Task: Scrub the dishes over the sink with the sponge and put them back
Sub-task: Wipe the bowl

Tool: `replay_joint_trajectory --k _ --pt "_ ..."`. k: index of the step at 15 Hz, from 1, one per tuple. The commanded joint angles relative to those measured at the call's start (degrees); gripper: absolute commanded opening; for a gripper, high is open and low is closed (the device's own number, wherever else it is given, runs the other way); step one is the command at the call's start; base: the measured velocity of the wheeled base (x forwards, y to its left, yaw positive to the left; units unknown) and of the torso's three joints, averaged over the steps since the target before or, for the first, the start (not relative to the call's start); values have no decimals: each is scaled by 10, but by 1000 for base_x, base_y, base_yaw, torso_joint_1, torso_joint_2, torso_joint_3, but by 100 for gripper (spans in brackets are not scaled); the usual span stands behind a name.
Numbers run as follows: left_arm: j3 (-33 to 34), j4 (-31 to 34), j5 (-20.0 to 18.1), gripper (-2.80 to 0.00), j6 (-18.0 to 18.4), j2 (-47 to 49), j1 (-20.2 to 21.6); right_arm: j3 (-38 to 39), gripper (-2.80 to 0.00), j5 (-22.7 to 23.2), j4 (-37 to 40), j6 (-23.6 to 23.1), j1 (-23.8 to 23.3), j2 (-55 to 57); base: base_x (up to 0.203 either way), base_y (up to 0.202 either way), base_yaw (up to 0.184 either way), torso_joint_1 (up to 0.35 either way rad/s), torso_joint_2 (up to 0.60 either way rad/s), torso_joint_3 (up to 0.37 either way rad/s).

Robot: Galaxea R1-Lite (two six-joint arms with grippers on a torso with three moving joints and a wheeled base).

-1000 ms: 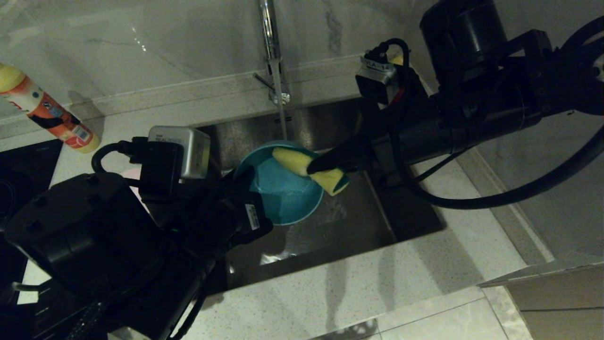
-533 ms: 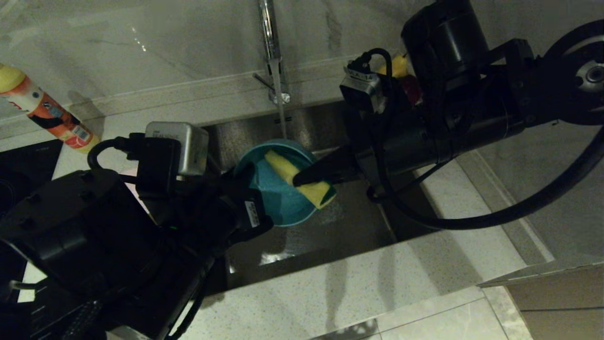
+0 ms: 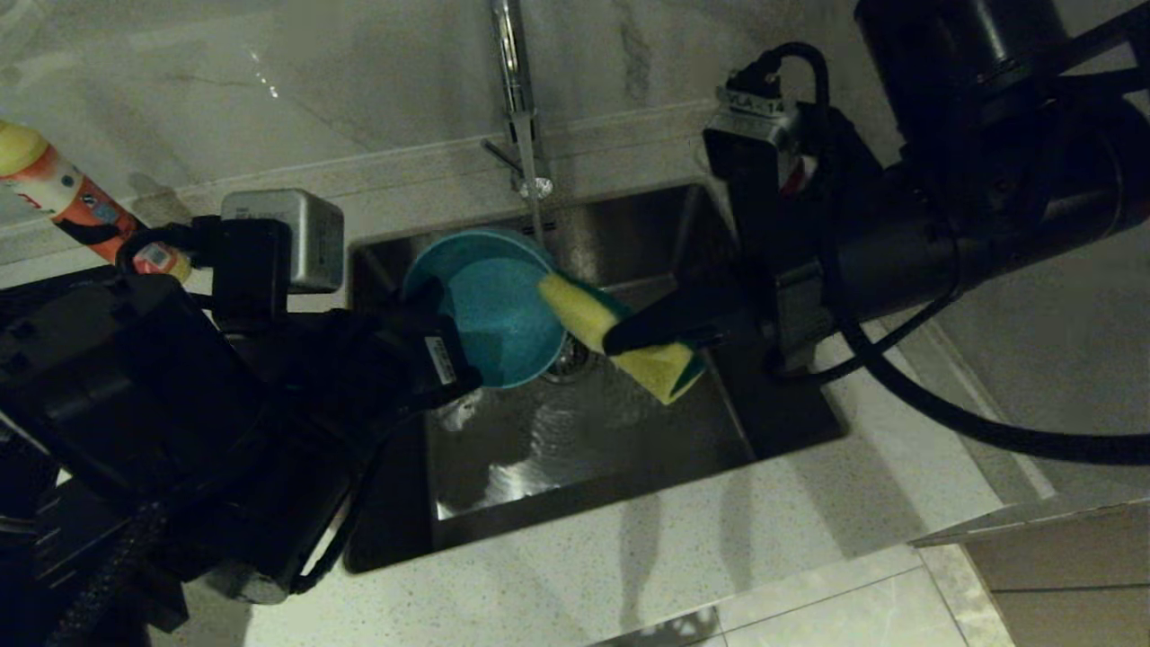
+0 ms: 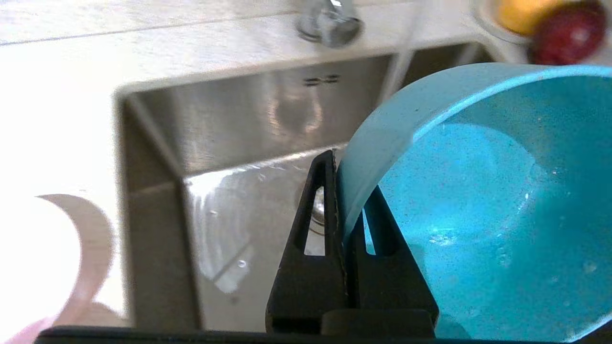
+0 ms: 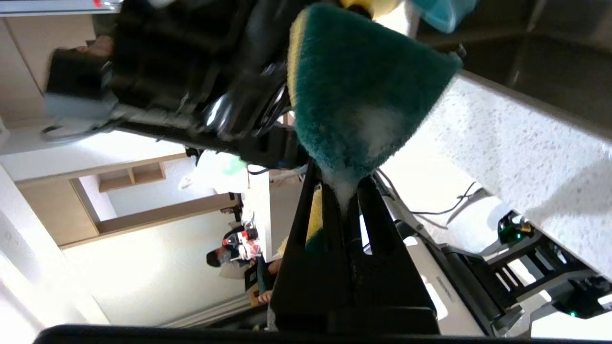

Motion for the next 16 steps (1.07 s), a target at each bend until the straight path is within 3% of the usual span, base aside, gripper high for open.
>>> replay_joint_trajectory --k 1,7,9,12,16 --pt "1 12 5 -280 0 -28 10 19 -280 3 2 3 -6 -58 0 0 0 0 0 0" --pt "1 249 2 -280 -45 -118 101 64 -280 5 1 -2 -60 -124 0 0 0 0 0 0" --pt "-21 326 -11 -280 -85 -107 107 90 -280 5 -3 -3 -68 -135 0 0 0 0 0 0" --pt "-109 426 -55 -280 -167 -50 107 124 -280 5 -5 -6 -76 -155 0 0 0 0 0 0" --pt "-238 502 -95 -280 -262 64 110 136 -280 5 -4 -6 -87 -170 0 0 0 0 0 0"
